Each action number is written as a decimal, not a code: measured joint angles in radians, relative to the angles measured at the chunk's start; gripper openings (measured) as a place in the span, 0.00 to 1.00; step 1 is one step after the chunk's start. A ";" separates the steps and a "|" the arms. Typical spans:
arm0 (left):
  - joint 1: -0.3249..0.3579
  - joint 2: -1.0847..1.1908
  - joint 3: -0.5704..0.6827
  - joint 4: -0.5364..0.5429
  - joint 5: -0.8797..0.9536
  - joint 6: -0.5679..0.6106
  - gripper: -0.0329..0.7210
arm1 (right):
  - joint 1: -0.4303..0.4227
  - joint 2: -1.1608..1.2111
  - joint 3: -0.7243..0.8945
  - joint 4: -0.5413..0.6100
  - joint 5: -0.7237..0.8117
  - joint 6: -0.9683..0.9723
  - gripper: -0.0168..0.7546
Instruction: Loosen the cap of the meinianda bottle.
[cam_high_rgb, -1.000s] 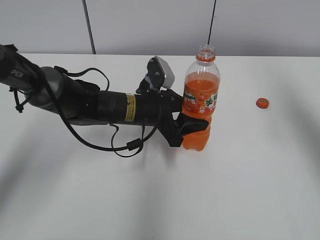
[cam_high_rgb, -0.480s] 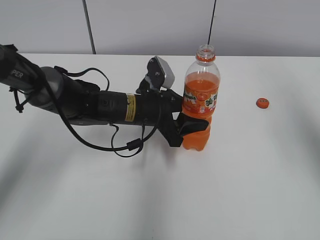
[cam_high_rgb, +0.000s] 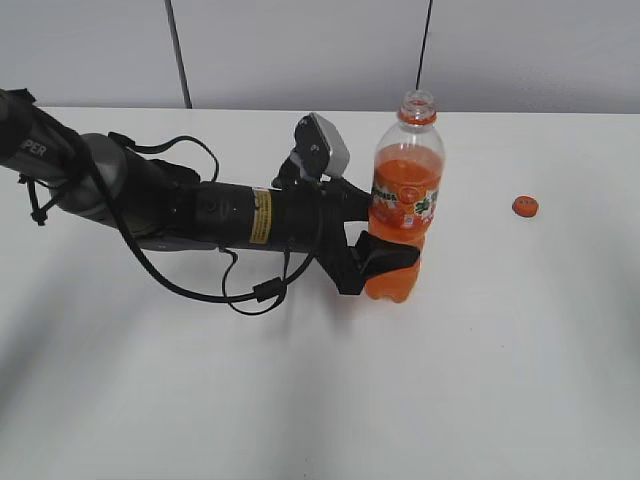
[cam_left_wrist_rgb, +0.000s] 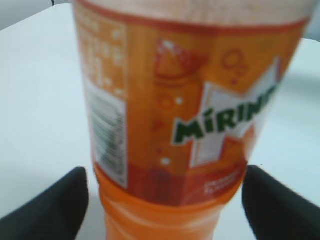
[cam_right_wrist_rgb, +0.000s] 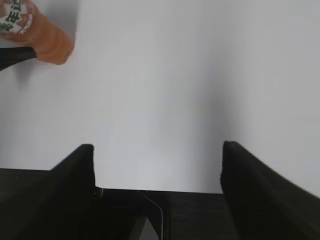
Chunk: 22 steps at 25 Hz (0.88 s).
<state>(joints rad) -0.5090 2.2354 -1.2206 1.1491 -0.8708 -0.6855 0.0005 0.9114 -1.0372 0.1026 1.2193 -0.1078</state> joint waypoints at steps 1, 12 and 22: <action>0.000 0.000 0.000 0.001 0.000 -0.001 0.75 | 0.000 -0.030 0.023 0.000 -0.001 0.000 0.78; 0.033 -0.040 0.003 0.213 0.003 -0.070 0.83 | 0.000 -0.321 0.095 0.003 0.000 0.000 0.78; 0.147 -0.229 0.004 0.640 0.015 -0.396 0.78 | 0.000 -0.410 0.102 -0.013 0.001 0.014 0.78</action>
<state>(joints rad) -0.3616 2.0064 -1.2170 1.7891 -0.8561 -1.0819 0.0005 0.5011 -0.9353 0.0898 1.2201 -0.0935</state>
